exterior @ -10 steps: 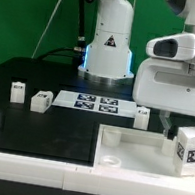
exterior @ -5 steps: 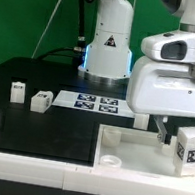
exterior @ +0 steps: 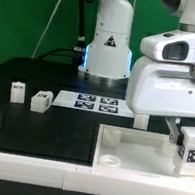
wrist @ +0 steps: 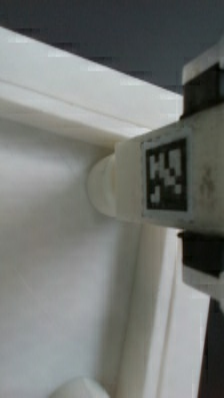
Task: Assemble one leg
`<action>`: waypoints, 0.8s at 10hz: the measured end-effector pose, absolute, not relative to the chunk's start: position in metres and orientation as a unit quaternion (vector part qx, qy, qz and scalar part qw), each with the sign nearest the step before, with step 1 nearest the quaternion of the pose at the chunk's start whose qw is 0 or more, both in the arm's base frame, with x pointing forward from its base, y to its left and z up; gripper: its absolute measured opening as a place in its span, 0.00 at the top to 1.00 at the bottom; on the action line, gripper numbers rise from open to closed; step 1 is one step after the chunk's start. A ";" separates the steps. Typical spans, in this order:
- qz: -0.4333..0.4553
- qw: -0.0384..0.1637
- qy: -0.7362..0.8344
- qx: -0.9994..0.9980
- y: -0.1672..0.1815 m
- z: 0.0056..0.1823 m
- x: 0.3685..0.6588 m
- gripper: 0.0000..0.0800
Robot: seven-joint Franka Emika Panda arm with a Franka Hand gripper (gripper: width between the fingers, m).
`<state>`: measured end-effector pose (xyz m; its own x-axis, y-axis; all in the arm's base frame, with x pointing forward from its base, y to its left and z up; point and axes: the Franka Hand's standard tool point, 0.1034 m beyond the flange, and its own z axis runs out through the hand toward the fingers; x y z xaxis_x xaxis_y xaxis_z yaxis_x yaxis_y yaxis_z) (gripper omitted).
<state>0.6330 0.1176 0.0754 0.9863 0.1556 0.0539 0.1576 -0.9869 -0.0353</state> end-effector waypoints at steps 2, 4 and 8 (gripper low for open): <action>-0.044 0.023 -0.010 -0.999 0.118 0.074 0.632 0.64; -0.056 0.034 0.145 -0.987 0.121 0.073 0.630 0.64; -0.046 0.051 0.429 -0.901 0.125 0.072 0.629 0.64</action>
Offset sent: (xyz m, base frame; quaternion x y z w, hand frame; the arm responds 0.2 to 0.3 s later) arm -0.0170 -0.0008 -0.0148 -0.0105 0.0184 0.3235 0.9460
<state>0.6290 0.1249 0.0723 0.6278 -0.7773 0.0397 -0.7678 -0.6269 -0.1320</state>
